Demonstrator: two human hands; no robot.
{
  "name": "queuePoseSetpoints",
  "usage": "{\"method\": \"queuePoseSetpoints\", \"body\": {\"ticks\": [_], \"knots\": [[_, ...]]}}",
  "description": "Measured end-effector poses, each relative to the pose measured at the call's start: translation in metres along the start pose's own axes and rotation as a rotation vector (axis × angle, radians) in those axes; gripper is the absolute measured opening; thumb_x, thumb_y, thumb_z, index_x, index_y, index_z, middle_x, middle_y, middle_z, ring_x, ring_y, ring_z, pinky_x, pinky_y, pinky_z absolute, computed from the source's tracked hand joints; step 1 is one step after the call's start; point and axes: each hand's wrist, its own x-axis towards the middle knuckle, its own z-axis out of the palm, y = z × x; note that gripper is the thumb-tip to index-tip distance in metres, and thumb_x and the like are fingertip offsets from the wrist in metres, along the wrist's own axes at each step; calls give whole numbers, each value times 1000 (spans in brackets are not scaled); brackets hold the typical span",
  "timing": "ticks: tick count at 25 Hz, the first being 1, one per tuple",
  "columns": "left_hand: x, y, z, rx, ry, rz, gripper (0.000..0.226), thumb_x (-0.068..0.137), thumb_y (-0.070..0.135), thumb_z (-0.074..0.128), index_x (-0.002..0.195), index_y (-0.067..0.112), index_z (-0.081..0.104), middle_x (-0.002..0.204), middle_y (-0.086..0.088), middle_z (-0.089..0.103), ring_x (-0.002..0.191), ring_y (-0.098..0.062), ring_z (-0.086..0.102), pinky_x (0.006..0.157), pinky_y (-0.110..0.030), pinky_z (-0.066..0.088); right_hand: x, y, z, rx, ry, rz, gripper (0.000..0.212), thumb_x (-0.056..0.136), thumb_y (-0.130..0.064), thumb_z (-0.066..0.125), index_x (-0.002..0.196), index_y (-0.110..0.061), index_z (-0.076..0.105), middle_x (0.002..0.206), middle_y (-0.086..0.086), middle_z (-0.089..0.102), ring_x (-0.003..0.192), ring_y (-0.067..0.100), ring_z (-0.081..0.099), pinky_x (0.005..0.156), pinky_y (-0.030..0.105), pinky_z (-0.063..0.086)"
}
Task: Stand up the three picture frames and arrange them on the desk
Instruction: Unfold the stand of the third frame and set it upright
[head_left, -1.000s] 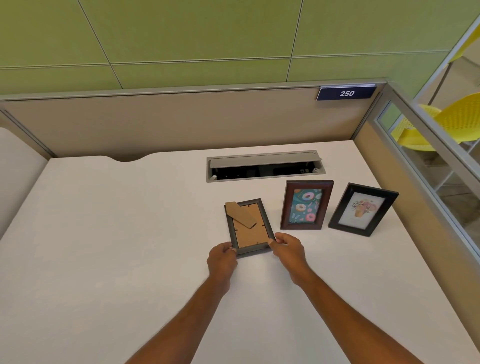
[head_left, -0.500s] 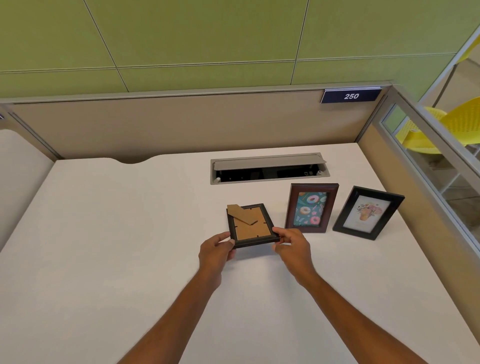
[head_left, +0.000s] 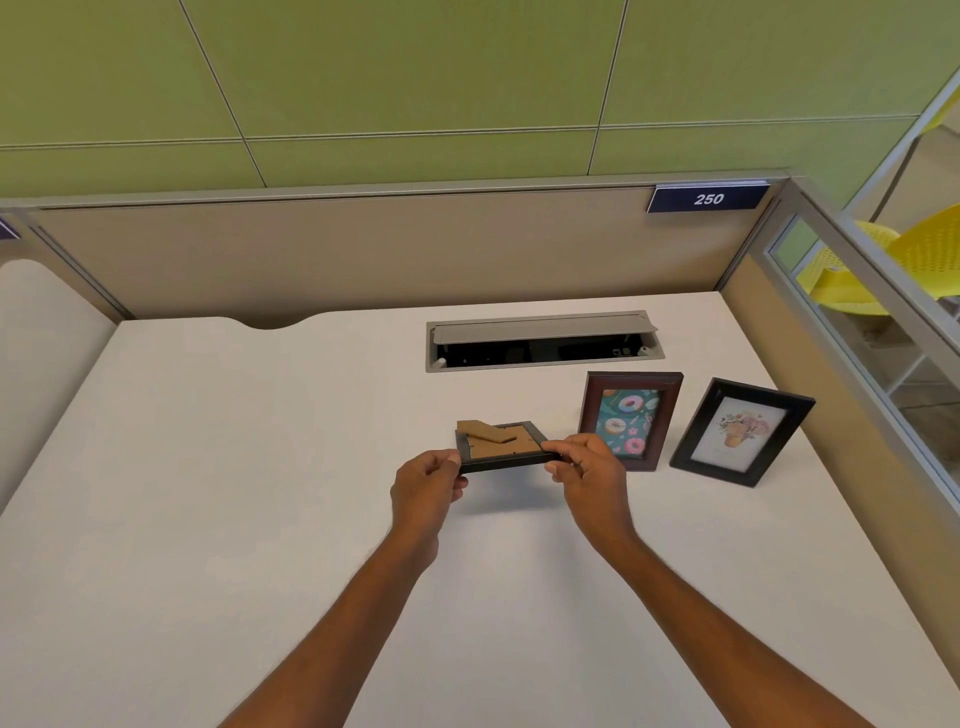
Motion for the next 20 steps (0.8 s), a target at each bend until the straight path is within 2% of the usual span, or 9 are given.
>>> {"method": "queuePoseSetpoints", "body": {"ticks": [5,8,10,11,13,16,20], "knots": [[0,3,-3,85,-23,112,28,105,10,61,110,29,81,101,0,83,96,-16,80,92,-35,64,10,-8,-6,-5,21,-74,28,96,6,74,118,-8,83,110,5,68,97,20,70,85,28,65],[2,2,-7,199,-48,259,31,98,5,68,110,28,84,94,6,83,89,-8,76,86,-23,58,15,-12,-8,-6,23,-85,24,97,6,74,116,-7,83,111,7,70,100,21,70,88,35,66],[7,3,-11,309,-34,381,27,96,4,74,110,23,86,100,6,82,92,-7,73,82,-15,53,17,-12,-10,-31,25,-90,22,97,3,74,115,-7,83,111,7,71,102,22,69,91,41,66],[11,4,-12,345,-35,423,25,96,3,76,111,20,86,105,5,81,95,-9,73,84,-15,53,17,-13,-10,-33,24,-87,21,98,2,74,115,-7,83,111,6,72,103,22,70,92,43,65],[16,8,-13,371,-82,451,28,93,1,78,116,16,85,113,1,80,101,-14,75,91,-25,59,18,-14,-10,-9,18,-71,20,99,1,74,115,-8,82,112,5,72,103,23,71,92,47,65],[22,13,-9,394,-104,476,34,89,-1,83,120,12,84,117,-2,80,109,-20,75,96,-35,61,22,-19,-9,10,18,-67,19,100,-2,73,115,-8,82,112,3,71,100,23,73,90,48,66],[29,17,-3,361,-104,450,26,89,-2,79,106,14,88,100,6,86,98,-12,80,92,-25,59,27,-27,-13,-13,3,-90,19,100,-4,74,115,-12,82,108,2,69,91,20,71,87,42,65]]}}
